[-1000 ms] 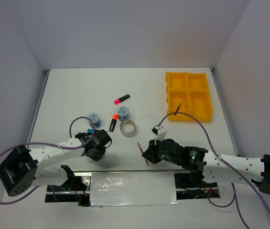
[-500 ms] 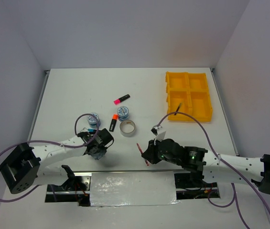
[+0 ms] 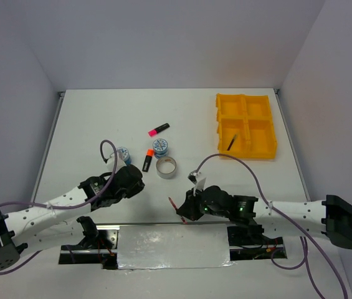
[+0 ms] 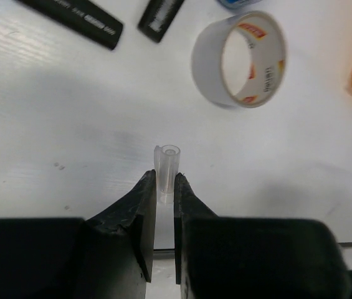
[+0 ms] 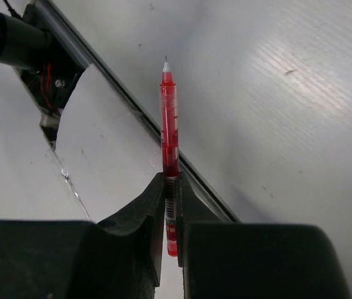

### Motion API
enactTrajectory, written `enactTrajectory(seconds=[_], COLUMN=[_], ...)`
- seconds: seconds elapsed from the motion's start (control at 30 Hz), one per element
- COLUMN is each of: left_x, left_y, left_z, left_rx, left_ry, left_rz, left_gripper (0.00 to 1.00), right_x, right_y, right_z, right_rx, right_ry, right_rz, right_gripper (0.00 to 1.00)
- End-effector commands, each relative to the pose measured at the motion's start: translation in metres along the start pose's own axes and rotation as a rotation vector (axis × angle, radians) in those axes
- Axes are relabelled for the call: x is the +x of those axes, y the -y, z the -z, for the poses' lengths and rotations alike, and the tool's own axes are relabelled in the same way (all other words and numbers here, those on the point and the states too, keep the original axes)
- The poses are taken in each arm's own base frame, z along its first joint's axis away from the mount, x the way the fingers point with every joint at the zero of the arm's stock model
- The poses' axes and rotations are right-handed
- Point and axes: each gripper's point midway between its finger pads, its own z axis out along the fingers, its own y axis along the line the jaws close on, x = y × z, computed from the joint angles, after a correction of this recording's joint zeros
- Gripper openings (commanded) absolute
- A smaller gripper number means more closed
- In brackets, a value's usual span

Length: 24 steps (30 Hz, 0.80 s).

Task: Sort the stationery into containers
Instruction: Pick up the pen cap from the center of the board, then close the pen cap on the pen.

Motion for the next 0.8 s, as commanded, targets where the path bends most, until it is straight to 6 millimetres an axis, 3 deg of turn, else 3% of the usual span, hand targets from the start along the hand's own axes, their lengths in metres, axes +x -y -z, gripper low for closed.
enactTrajectory(seconds=[0.0, 0.13, 0.4, 0.53, 0.77], left_x=[-0.017, -0.021, -0.017, -0.012, -0.005], left_y=[0.035, 0.055, 0.083, 0.089, 0.093], left_z=[0.013, 0.024, 0.036, 0.041, 0.048], left_rx=[0.151, 0.242, 0.375, 0.417, 0.477], left_ry=[0.06, 0.071, 0.08, 0.07, 0.064], left_rz=[-0.064, -0.078, -0.117, -0.112, -0.105], left_gripper=[0.0, 0.0, 0.0, 0.0, 0.0], right_x=[-0.017, -0.015, -0.023, -0.028, -0.039], right_y=[-0.043, -0.061, -0.073, -0.062, -0.061], right_z=[-0.007, -0.016, -0.029, -0.032, -0.028], right_rx=[-0.188, -0.196, -0.113, -0.04, -0.017], right_ry=[0.068, 0.085, 0.19, 0.226, 0.265], right_rz=[0.008, 0.007, -0.019, -0.032, -0.01], right_gripper=[0.0, 0.0, 0.0, 0.0, 0.0])
